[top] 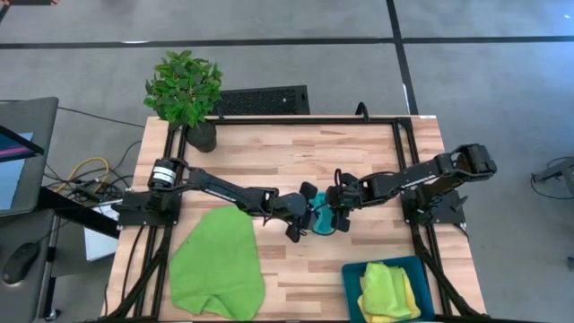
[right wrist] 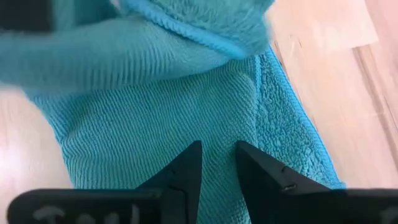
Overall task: Fold microfiber towels
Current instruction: Fold the blue towel
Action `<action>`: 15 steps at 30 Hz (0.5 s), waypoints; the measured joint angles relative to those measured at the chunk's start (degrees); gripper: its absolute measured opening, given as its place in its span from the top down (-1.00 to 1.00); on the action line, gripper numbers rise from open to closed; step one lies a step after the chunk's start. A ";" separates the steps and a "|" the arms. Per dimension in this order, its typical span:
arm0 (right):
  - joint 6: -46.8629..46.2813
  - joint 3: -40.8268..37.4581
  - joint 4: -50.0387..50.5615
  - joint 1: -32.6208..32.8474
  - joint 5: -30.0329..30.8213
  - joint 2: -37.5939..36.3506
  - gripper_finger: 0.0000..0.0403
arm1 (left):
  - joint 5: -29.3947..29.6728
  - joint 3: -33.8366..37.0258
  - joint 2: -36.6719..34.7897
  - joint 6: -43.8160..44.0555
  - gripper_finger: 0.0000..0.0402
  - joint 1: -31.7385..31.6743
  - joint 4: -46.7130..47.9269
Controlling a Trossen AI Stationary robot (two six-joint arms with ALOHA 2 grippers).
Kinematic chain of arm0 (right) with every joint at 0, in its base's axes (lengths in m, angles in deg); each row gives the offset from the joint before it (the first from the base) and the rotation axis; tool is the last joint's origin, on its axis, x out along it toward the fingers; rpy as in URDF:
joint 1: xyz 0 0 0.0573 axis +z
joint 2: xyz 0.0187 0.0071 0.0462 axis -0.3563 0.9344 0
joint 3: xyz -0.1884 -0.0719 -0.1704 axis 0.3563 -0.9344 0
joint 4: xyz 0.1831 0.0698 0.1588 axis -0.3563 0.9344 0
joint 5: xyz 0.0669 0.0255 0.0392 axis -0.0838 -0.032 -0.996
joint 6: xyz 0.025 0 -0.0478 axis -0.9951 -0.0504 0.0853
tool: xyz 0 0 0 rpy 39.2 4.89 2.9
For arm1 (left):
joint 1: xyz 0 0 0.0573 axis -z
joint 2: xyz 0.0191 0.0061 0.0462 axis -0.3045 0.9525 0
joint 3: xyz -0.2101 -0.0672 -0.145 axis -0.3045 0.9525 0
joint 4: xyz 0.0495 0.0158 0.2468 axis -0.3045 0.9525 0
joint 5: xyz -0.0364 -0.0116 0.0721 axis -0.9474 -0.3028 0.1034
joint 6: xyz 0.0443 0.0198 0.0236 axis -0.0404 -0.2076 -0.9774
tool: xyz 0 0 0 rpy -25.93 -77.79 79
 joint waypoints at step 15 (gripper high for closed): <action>0.02 0.04 0.35 0.00 0.00 0.00 0.39 | 1.08 -1.97 3.59 0.51 0.66 -0.15 -0.58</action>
